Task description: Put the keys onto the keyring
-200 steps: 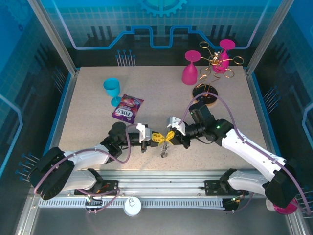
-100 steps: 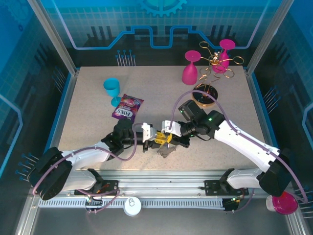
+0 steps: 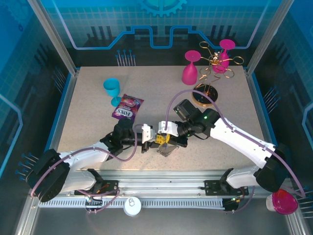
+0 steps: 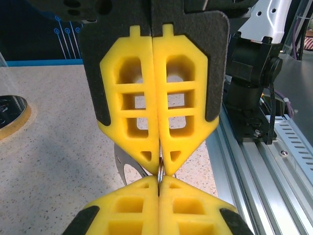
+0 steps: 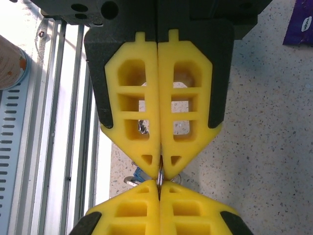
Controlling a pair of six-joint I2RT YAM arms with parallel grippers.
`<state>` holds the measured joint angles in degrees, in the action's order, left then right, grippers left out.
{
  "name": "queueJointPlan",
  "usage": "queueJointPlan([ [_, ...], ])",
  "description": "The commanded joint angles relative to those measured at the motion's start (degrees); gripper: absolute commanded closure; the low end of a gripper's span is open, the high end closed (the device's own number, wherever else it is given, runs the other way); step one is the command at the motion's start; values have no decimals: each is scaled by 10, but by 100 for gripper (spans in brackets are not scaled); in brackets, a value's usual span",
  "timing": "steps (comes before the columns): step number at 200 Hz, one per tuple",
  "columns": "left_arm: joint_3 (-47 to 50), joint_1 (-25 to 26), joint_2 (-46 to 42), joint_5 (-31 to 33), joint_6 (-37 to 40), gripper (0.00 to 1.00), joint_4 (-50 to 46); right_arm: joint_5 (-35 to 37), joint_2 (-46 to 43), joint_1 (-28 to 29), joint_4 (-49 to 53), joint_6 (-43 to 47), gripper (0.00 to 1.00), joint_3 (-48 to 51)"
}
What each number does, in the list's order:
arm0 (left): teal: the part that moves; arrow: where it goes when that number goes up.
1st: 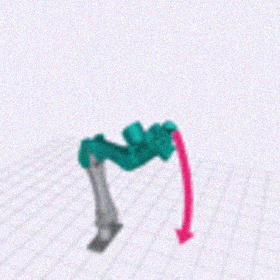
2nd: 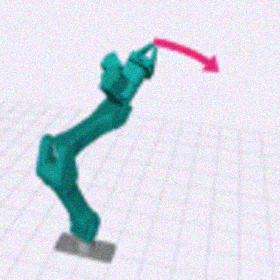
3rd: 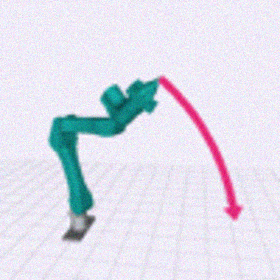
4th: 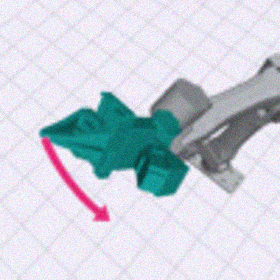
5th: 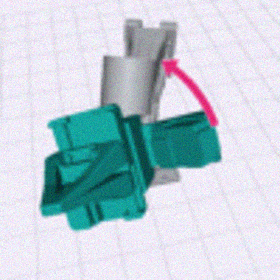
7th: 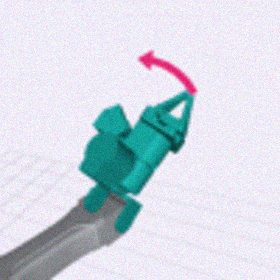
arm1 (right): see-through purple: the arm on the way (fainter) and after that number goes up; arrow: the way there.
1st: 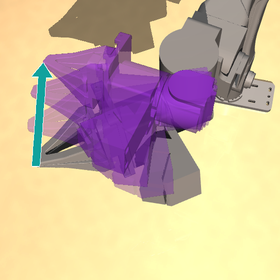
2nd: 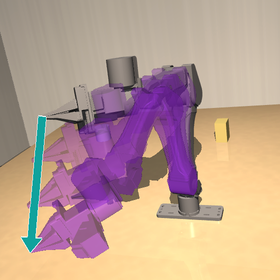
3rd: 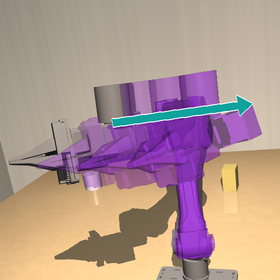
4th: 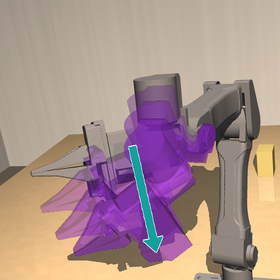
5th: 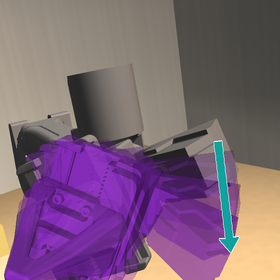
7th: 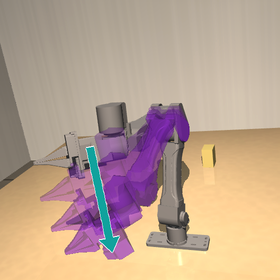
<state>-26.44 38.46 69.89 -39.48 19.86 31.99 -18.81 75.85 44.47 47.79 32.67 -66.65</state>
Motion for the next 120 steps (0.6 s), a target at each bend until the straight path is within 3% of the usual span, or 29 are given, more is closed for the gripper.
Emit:
queueJointPlan([
  [1,-3,1,-10,-3,-5,100,28,-28,-47,-14,-62,-51,83,26],
  [14,9,1,-11,7,-23,100,67,-27,-76,-32,-101,-87,68,62],
  [33,23,1,-6,25,-50,100,120,-29,-120,-49,-155,-137,63,118],
  [76,36,0,4,42,-86,100,182,-26,-168,-44,-241,-225,63,213],
  [120,40,0,14,48,-109,100,213,-7,-161,-27,-320,-275,63,253],
])
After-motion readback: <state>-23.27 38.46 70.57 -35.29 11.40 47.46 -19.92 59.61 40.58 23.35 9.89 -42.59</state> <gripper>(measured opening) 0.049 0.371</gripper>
